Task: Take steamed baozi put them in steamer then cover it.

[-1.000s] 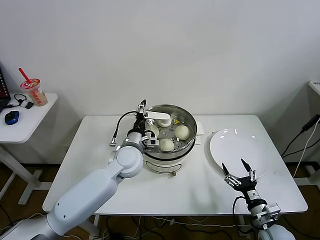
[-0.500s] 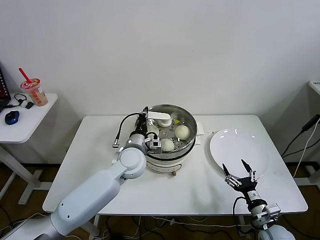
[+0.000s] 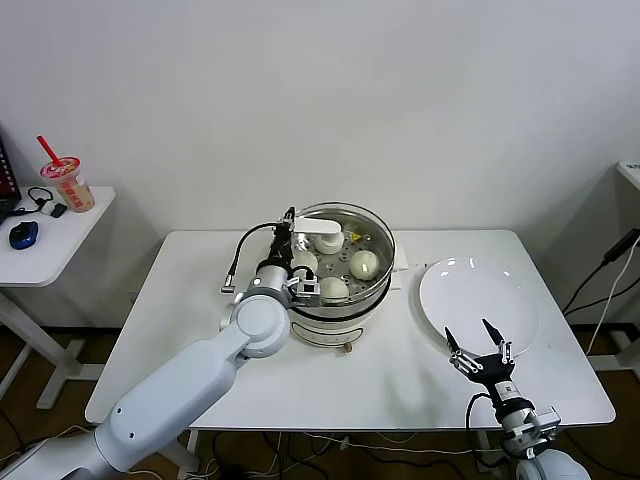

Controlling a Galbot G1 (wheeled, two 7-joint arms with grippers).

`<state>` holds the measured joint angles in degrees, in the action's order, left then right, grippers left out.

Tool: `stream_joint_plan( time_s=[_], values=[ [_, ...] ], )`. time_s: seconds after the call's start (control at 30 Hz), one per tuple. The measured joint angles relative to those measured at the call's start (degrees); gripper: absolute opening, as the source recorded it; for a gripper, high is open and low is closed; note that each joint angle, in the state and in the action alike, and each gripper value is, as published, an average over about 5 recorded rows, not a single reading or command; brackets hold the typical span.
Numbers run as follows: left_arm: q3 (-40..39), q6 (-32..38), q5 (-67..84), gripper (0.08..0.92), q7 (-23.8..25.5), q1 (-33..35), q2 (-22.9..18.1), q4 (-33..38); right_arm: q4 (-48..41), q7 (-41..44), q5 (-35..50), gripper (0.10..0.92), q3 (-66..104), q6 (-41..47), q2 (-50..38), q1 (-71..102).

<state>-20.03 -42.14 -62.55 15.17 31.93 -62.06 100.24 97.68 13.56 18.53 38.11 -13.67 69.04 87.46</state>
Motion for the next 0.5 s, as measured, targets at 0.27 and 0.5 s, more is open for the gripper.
stream_joint_plan(
  time_s=[0.27, 0.5],
  values=[
    [1.1, 2.3, 0.1, 0.200, 0.5, 0.6, 3.7, 3.7, -0.3, 0.0, 0.0, 0.823, -0.3, 0.1, -0.5, -0.1],
    [4.4, 5.4, 1.5, 0.198, 0.7, 3.0, 8.7, 7.3, -0.7, 0.0, 0.0, 0.823, -0.6, 0.1, -1.2, -0.1]
  ],
)
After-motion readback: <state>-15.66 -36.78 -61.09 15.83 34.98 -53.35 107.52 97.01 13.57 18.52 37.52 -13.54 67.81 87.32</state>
